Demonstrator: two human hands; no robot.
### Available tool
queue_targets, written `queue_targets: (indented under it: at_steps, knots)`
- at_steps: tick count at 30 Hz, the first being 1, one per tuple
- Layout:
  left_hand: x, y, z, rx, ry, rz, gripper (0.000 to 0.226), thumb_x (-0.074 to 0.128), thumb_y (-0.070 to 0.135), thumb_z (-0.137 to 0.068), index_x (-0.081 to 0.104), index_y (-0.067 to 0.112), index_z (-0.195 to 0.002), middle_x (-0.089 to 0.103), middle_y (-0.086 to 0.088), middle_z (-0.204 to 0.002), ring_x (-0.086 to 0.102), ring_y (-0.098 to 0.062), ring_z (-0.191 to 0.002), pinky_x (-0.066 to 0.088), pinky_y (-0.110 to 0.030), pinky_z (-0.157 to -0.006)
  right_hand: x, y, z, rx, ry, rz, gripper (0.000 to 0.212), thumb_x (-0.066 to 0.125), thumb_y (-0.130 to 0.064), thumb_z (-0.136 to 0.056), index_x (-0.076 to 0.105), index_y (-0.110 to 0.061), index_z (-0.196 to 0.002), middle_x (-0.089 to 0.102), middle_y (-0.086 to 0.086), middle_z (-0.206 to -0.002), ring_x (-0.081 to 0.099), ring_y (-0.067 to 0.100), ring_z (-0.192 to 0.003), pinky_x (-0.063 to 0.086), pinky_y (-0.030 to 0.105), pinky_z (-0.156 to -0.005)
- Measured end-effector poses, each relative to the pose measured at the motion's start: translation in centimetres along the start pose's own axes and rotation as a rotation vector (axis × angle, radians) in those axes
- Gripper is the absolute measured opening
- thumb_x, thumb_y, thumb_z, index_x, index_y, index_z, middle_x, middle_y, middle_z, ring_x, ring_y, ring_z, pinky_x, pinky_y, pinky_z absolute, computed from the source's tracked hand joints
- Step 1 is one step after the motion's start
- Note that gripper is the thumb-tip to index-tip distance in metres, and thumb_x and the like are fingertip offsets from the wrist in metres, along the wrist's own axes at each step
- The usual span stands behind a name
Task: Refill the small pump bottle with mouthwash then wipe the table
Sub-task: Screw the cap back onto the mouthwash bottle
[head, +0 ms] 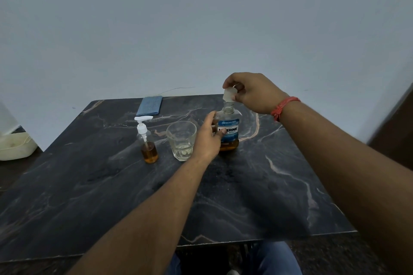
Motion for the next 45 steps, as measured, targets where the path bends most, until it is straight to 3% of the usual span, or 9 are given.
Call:
queue_targets:
  at_steps: [9, 16, 21, 24, 26, 28, 34, 38, 45]
  knots:
    - [0.3, 0.0, 0.0, 0.008, -0.015, -0.009, 0.052, 0.059, 0.011, -0.098, 0.041, 0.036, -0.139, 0.056, 0.005, -0.137, 0.052, -0.012, -0.125, 0.049, -0.035, -0.100, 1.6, 0.4, 0.2, -0.030, -0.058, 0.150, 0.033, 0.067, -0.006, -0.085, 0.064, -0.019, -0.115, 0.067, 0.002, -0.112, 0.062, 0.018, -0.099, 0.052, 0.034, -0.088]
    - [0.4, 0.0, 0.1, 0.017, -0.009, -0.005, 0.053, 0.060, 0.012, -0.098, 0.039, 0.038, -0.139, 0.052, 0.022, -0.116, 0.050, 0.000, -0.112, 0.041, -0.011, -0.078, 2.0, 0.5, -0.2, -0.024, 0.012, 0.321, 0.034, 0.073, -0.042, -0.080, 0.054, -0.016, -0.090, 0.059, 0.000, -0.080, 0.054, 0.020, -0.075, 0.043, 0.034, -0.062]
    - [0.4, 0.0, 0.3, 0.011, -0.007, 0.000, 0.057, 0.059, 0.011, -0.098, 0.036, 0.034, -0.145, 0.055, 0.015, -0.125, 0.052, -0.003, -0.115, 0.046, -0.020, -0.090, 1.3, 0.3, -0.7, -0.051, -0.019, 0.481, 0.034, 0.058, -0.053, -0.086, 0.049, -0.020, -0.087, 0.055, -0.001, -0.078, 0.052, 0.019, -0.072, 0.034, 0.031, -0.059]
    - [0.3, 0.2, 0.1, 0.016, -0.013, -0.005, 0.055, 0.059, 0.011, -0.098, 0.038, 0.034, -0.143, 0.057, 0.009, -0.133, 0.052, -0.007, -0.120, 0.044, -0.019, -0.087, 0.6, 0.3, -0.9, -0.082, -0.147, 0.288, 0.027, 0.061, -0.033, -0.093, 0.059, -0.023, -0.118, 0.063, -0.003, -0.115, 0.059, 0.015, -0.098, 0.043, 0.028, -0.079]
    - [0.3, 0.1, 0.1, 0.014, -0.012, -0.009, 0.054, 0.059, 0.011, -0.098, 0.039, 0.035, -0.142, 0.057, 0.007, -0.135, 0.052, -0.007, -0.120, 0.043, -0.019, -0.085, 1.0, -0.1, -0.6, -0.118, -0.242, 0.295, 0.032, 0.059, -0.014, -0.093, 0.061, -0.022, -0.125, 0.063, -0.001, -0.122, 0.058, 0.016, -0.107, 0.044, 0.029, -0.088]
    - [0.3, 0.0, 0.1, 0.015, -0.011, -0.008, 0.053, 0.059, 0.010, -0.098, 0.039, 0.035, -0.140, 0.057, 0.006, -0.136, 0.052, -0.009, -0.122, 0.044, -0.018, -0.084, 1.5, 0.0, -0.6, -0.127, -0.240, 0.356, 0.028, 0.058, -0.011, -0.092, 0.064, -0.017, -0.119, 0.065, 0.002, -0.116, 0.058, 0.020, -0.104, 0.045, 0.031, -0.087]
    - [0.3, -0.2, 0.0, 0.005, -0.014, -0.017, 0.055, 0.059, 0.013, -0.098, 0.037, 0.037, -0.142, 0.054, 0.008, -0.139, 0.047, -0.004, -0.119, 0.043, -0.021, -0.088, 1.7, 0.8, -1.0, -0.052, -0.136, 0.494, 0.029, 0.057, -0.047, -0.091, 0.052, -0.019, -0.088, 0.058, 0.000, -0.083, 0.050, 0.016, -0.074, 0.036, 0.031, -0.063]
    - [0.4, -0.3, -0.2, 0.014, -0.022, -0.018, 0.054, 0.059, 0.013, -0.098, 0.037, 0.037, -0.142, 0.055, 0.005, -0.140, 0.050, -0.008, -0.123, 0.044, -0.023, -0.088, 1.9, 0.6, -0.4, -0.099, -0.210, 0.265, 0.033, 0.062, -0.025, -0.092, 0.057, -0.020, -0.125, 0.058, -0.007, -0.109, 0.055, 0.014, -0.097, 0.042, 0.028, -0.082]
    - [0.5, -0.3, -0.1, 0.014, -0.015, 0.005, 0.053, 0.059, 0.009, -0.098, 0.040, 0.033, -0.141, 0.058, 0.009, -0.132, 0.053, -0.006, -0.118, 0.044, -0.015, -0.082, 2.2, 0.4, -0.8, -0.081, -0.119, 0.338, 0.022, 0.053, -0.015, -0.091, 0.064, -0.013, -0.110, 0.067, 0.006, -0.106, 0.057, 0.022, -0.096, 0.043, 0.031, -0.078]
Point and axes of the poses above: each hand's wrist, its own z-axis away from the middle knuckle, its own x-axis out of the palm, y = z × x, the point moved 7 cm from there along -z, towards the middle knuckle
